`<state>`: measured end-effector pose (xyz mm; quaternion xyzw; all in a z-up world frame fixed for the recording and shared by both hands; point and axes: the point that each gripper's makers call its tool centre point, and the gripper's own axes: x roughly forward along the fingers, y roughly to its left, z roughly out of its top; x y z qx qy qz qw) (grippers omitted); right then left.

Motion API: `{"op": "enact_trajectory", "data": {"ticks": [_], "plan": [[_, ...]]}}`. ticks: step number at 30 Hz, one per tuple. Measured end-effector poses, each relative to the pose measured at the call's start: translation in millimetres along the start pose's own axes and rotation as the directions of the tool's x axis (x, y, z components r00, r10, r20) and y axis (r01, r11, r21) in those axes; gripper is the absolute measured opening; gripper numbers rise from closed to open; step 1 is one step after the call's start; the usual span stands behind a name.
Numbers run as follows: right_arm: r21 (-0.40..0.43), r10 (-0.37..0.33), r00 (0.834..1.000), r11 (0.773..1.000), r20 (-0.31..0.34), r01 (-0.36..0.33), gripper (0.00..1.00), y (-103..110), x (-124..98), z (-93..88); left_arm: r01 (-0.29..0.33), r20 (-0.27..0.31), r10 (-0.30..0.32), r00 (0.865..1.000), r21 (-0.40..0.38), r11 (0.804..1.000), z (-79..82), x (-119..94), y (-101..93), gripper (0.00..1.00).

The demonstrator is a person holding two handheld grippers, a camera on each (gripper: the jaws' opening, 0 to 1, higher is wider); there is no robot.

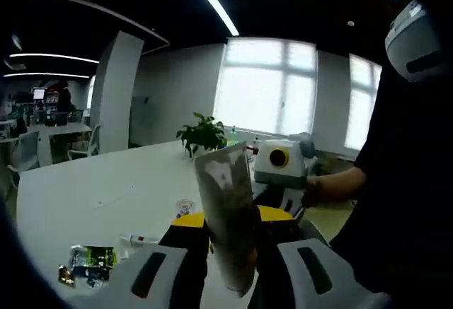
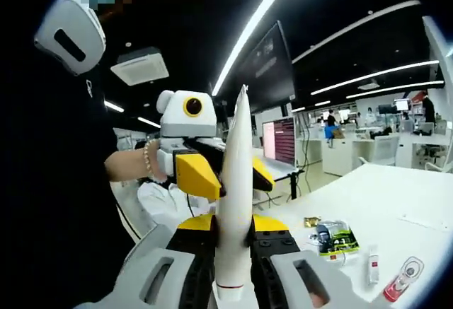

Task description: Arrange the skincare products in the storage area until every visible bottle or jar stands upright without overlapping.

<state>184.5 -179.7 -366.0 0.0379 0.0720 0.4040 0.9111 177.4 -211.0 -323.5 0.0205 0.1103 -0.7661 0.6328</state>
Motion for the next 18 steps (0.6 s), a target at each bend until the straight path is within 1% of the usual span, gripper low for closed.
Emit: {"op": "enact_trajectory", "data": {"ticks": [1, 4, 8, 10, 11, 12, 15, 18], "plan": [[-0.014, 0.012, 1.0, 1.0, -0.006, -0.013, 0.09, 1.3, -0.5, -1.3, 0.011, -0.014, -0.011, 1.0, 0.008, 1.0, -2.1, 0.7, -1.4, 0.2], [-0.021, 0.03, 0.999, 0.999, -0.016, -0.03, 0.09, 1.9, -1.5, -5.7, 0.03, -0.035, -0.029, 0.999, 0.03, 0.999, -6.9, 3.7, -3.5, 0.19], [-0.021, 0.019, 0.999, 1.0, -0.036, -0.02, 0.09, -3.4, -2.0, -15.0, 0.038, -0.07, -0.034, 0.997, 0.048, 0.998, -16.5, 12.3, 2.9, 0.18], [-0.023, 0.013, 0.998, 1.0, -0.056, -0.015, 0.1, -5.5, -1.9, -20.8, 0.052, -0.091, -0.044, 0.995, 0.078, 0.996, -21.9, 18.5, 1.9, 0.18], [-0.027, 0.006, 0.997, 1.0, -0.075, -0.008, 0.1, -7.7, -1.7, -25.7, 0.053, -0.103, -0.042, 0.994, 0.1, 0.994, -24.8, 21.1, 2.0, 0.18], [-0.027, -0.002, 0.995, 1.0, -0.1, -0.001, 0.1, -10.8, -2.3, -31.7, 0.057, -0.132, -0.039, 0.991, 0.136, 0.989, -30.9, 24.4, 2.8, 0.18], [-0.043, -0.028, 0.987, 0.999, -0.159, 0.022, 0.11, -19.0, -4.8, -45.5, 0.058, -0.163, -0.035, 0.986, 0.143, 0.988, -42.6, 34.0, 5.3, 0.18], [-0.053, -0.065, 0.974, 0.997, -0.218, 0.055, 0.12, -29.4, -6.4, -59.5, 0.057, -0.19, -0.027, 0.981, 0.155, 0.986, -53.7, 40.6, 10.5, 0.17]]}}
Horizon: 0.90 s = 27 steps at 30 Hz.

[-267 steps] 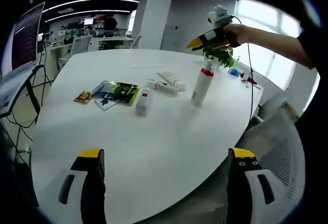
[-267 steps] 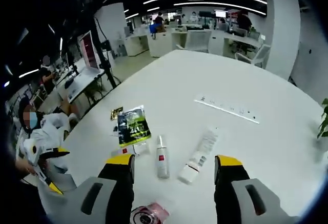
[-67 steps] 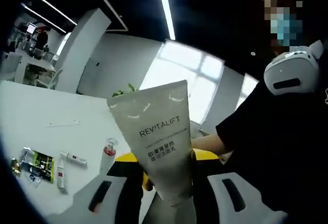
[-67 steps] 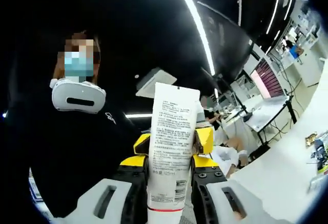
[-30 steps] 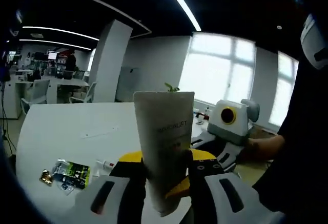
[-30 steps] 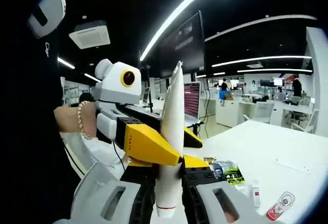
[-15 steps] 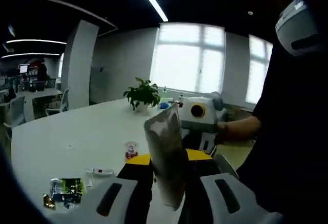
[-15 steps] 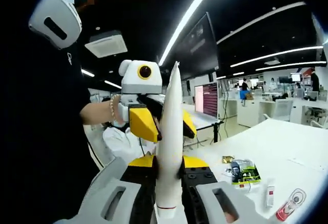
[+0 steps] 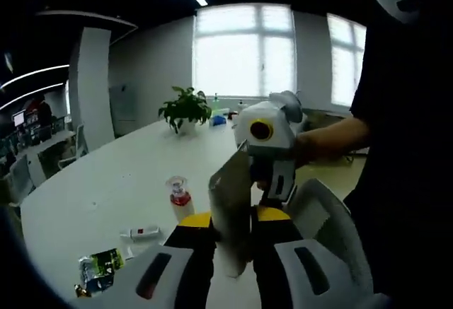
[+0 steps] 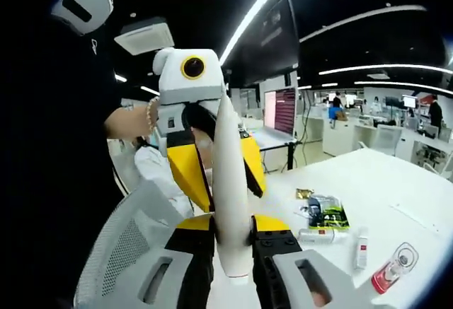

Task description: Arrange the skincare products in the storage area until every visible bottle or jar stands upright without overlapping.

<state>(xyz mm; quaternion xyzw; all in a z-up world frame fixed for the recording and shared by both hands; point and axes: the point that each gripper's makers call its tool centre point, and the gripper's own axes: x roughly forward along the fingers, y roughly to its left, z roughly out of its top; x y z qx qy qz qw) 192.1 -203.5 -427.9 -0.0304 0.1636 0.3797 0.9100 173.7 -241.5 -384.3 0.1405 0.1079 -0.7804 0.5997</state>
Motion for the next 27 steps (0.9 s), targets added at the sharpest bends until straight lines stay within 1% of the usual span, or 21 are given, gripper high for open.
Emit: {"op": "enact_trajectory", "data": {"ticks": [1, 3, 5, 9, 12, 16, 17, 18, 21, 27], "plan": [[-0.002, -0.002, 1.0, 1.0, -0.008, 0.002, 0.12, -0.8, 0.4, -1.8, 0.001, -0.005, -0.001, 1.0, -0.001, 1.0, -2.8, 2.6, 0.8, 0.17], [-0.015, -0.015, 0.998, 1.0, -0.053, 0.014, 0.12, -5.5, 1.2, -11.6, 0.008, -0.023, -0.008, 1.0, -0.001, 1.0, -12.9, 9.3, 4.4, 0.17], [-0.032, -0.031, 0.995, 0.999, -0.096, 0.028, 0.13, -11.8, 1.7, -22.2, 0.013, -0.035, -0.013, 0.999, -0.004, 1.0, -19.3, 14.5, 5.5, 0.15], [-0.041, -0.047, 0.986, 0.998, -0.157, 0.041, 0.14, -21.7, 2.7, -40.8, 0.031, -0.058, -0.031, 0.998, -0.004, 1.0, -32.2, 26.4, 7.2, 0.14], [-0.042, -0.052, 0.98, 0.998, -0.191, 0.045, 0.14, -28.0, 3.5, -54.2, 0.049, -0.079, -0.05, 0.996, -0.013, 0.999, -43.8, 36.7, 9.9, 0.13], [-0.029, -0.054, 0.973, 0.998, -0.223, 0.049, 0.15, -35.1, 5.4, -70.4, 0.07, -0.106, -0.072, 0.992, -0.025, 0.997, -57.9, 45.7, 14.1, 0.13], [-0.026, -0.057, 0.971, 0.998, -0.234, 0.052, 0.15, -37.0, 6.2, -74.8, 0.075, -0.117, -0.077, 0.99, -0.026, 0.997, -64.6, 49.1, 17.2, 0.13], [-0.023, -0.059, 0.968, 0.998, -0.242, 0.055, 0.15, -38.9, 7.5, -78.5, 0.077, -0.123, -0.08, 0.989, -0.024, 0.997, -67.6, 50.8, 18.4, 0.13], [-0.018, -0.067, 0.964, 0.998, -0.259, 0.064, 0.15, -43.6, 9.6, -85.8, 0.088, -0.147, -0.089, 0.985, -0.016, 0.996, -78.5, 54.6, 24.6, 0.13], [0.003, -0.076, 0.958, 0.997, -0.277, 0.08, 0.15, -51.5, 13.6, -96.8, 0.111, -0.175, -0.111, 0.978, -0.009, 0.994, -88.1, 58.3, 30.8, 0.13]]}}
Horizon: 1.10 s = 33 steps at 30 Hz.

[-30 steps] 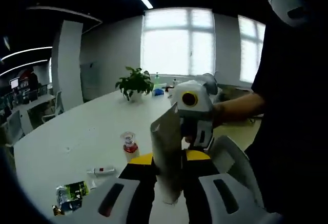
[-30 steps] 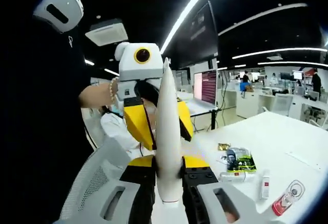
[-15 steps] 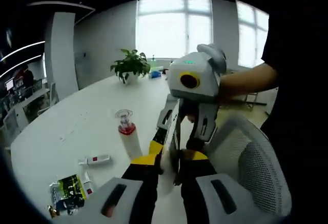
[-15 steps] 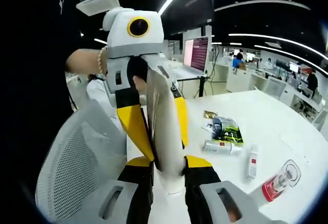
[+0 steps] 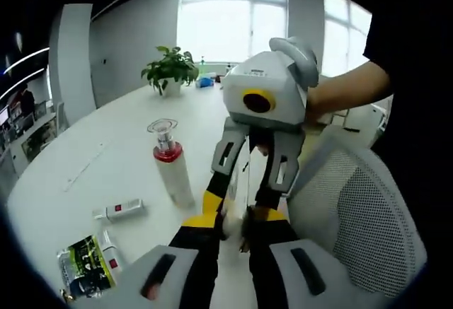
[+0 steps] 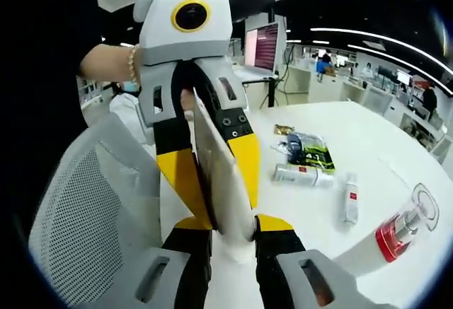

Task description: Arrange the skincare products in the storage area until every visible bottle or jar stands upright without overlapping.

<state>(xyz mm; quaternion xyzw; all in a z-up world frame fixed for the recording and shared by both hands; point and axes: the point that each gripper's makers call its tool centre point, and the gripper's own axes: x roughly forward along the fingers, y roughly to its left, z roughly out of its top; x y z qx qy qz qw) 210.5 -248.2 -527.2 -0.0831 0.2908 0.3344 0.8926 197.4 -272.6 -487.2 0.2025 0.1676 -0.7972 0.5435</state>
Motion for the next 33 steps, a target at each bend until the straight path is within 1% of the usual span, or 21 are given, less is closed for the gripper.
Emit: {"op": "enact_trajectory", "data": {"ticks": [2, 4, 5, 6, 10, 13, 15, 18, 20, 22, 23, 26, 27, 31, 33], "plan": [[-0.004, -0.007, 1.0, 1.0, -0.016, 0.007, 0.15, -2.6, 3.2, -3.2, 0.007, -0.012, -0.007, 1.0, 0.007, 1.0, -4.0, 2.7, 2.1, 0.13], [-0.005, -0.011, 0.999, 1.0, -0.03, 0.011, 0.15, -6.2, 8.1, -10.3, 0.01, -0.02, -0.01, 1.0, 0.007, 1.0, -6.3, 4.5, 3.8, 0.12], [-0.001, -0.018, 1.0, 1.0, -0.025, 0.018, 0.15, -8.5, 7.9, -9.0, 0.011, -0.008, -0.011, 1.0, 0.007, 1.0, -5.1, 3.7, 5.9, 0.12], [0.019, -0.019, 1.0, 1.0, -0.019, 0.02, 0.15, -10.3, 7.3, -8.5, 0.011, -0.01, -0.011, 1.0, 0.003, 1.0, -6.0, 3.4, 9.1, 0.12], [0.02, -0.032, 0.999, 0.999, -0.003, 0.032, 0.16, -16.3, 9.2, -7.9, 0.024, 0.007, -0.024, 1.0, 0.0, 1.0, -6.1, 3.6, 16.0, 0.12], [0.028, -0.073, 0.997, 0.997, 0.014, 0.072, 0.17, -23.5, 9.3, -7.1, 0.021, 0.023, -0.022, 0.999, 0.023, 1.0, -3.3, 5.3, 19.7, 0.12], [0.045, -0.116, 0.993, 0.992, 0.022, 0.115, 0.18, -31.2, 6.7, -8.3, 0.02, 0.028, -0.021, 0.999, 0.039, 0.999, -1.5, 8.4, 23.2, 0.12], [0.074, -0.137, 0.99, 0.988, 0.038, 0.134, 0.18, -34.8, 3.1, -9.6, 0.018, 0.034, -0.02, 0.999, 0.055, 0.998, 0.4, 10.1, 27.7, 0.12], [0.059, -0.17, 0.985, 0.984, 0.03, 0.168, 0.19, -37.4, 0.6, -11.5, 0.018, 0.039, -0.02, 0.999, 0.061, 0.998, 0.6, 10.7, 30.9, 0.12], [0.034, -0.202, 0.979, 0.979, -0.014, 0.202, 0.19, -39.7, -3.3, -19.2, 0.015, 0.047, -0.018, 0.999, 0.073, 0.997, 2.4, 11.7, 32.0, 0.12], [0.04, -0.217, 0.976, 0.975, -0.024, 0.218, 0.2, -41.6, -5.1, -22.5, 0.014, 0.052, -0.018, 0.999, 0.077, 0.997, 3.6, 12.5, 32.6, 0.12], [0.089, -0.244, 0.969, 0.965, -0.033, 0.246, 0.19, -44.6, -11.2, -29.9, 0.006, 0.063, -0.011, 0.998, 0.089, 0.996, 7.7, 14.9, 35.5, 0.12], [0.113, -0.261, 0.964, 0.958, -0.039, 0.264, 0.17, -46.1, -13.8, -34.6, -0.001, 0.067, -0.006, 0.998, 0.096, 0.995, 9.4, 15.9, 37.5, 0.12], [0.161, -0.25, 0.966, 0.953, -0.063, 0.257, 0.08, -37.5, -11.9, -51.3, -0.017, 0.077, 0.009, 0.997, 0.112, 0.994, 15.2, 20.2, 43.0, 0.12], [0.175, -0.236, 0.969, 0.953, -0.076, 0.246, 0.08, -30.0, -6.8, -57.7, -0.024, 0.085, 0.014, 0.996, 0.116, 0.993, 17.4, 22.3, 46.7, 0.12]]}}
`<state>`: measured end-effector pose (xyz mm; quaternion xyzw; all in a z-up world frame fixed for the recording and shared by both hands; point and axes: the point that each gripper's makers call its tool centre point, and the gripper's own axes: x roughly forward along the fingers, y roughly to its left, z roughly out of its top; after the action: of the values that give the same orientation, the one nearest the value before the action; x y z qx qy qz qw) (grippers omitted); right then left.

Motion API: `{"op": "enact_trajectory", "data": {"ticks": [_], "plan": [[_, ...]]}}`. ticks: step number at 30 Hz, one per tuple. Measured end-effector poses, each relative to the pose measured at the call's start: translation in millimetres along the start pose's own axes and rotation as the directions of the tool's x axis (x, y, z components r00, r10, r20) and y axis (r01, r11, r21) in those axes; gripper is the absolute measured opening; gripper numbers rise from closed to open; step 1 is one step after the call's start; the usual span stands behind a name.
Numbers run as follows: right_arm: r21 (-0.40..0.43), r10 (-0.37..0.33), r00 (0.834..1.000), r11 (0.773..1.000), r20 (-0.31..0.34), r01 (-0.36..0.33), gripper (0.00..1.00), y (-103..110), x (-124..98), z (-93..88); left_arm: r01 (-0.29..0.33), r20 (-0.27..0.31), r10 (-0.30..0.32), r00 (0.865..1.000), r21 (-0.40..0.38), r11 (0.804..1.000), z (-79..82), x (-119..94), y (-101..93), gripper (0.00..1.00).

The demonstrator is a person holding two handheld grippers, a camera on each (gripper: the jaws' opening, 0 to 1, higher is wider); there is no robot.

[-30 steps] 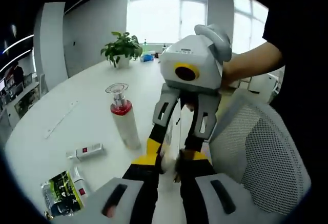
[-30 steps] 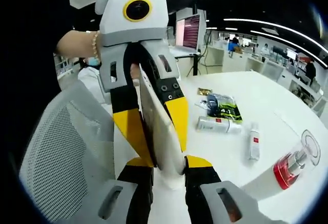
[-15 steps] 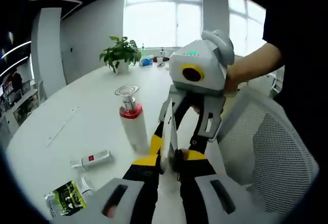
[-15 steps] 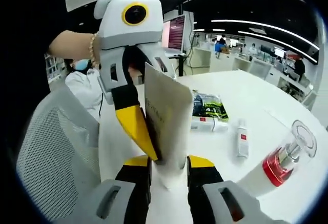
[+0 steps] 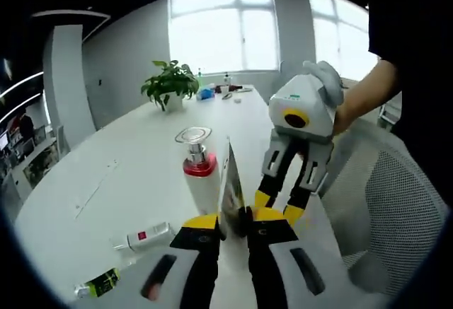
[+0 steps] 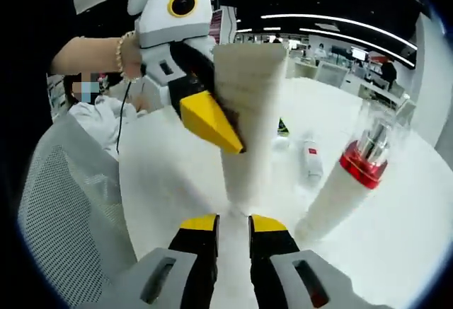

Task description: Arrange the skincare products in the storage area until every visible bottle or jar stands upright without overlapping.

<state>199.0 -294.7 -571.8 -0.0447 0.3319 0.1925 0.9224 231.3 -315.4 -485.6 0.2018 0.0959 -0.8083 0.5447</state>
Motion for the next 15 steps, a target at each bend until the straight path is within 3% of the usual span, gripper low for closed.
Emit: {"op": "enact_trajectory", "data": {"ticks": [6, 15], "plan": [[0.033, 0.011, 1.0, 0.999, -0.003, -0.011, 0.06, 15.2, 23.1, -0.8, -0.014, 0.01, 0.014, 1.0, 0.013, 1.0, 4.2, 6.4, 9.1, 0.12], [0.083, -0.121, 0.993, 0.989, 0.008, 0.12, 0.05, -3.5, 56.2, 14.5, -0.023, 0.026, 0.022, 0.999, 0.037, 0.999, 8.0, 19.4, 32.9, 0.12]]}}
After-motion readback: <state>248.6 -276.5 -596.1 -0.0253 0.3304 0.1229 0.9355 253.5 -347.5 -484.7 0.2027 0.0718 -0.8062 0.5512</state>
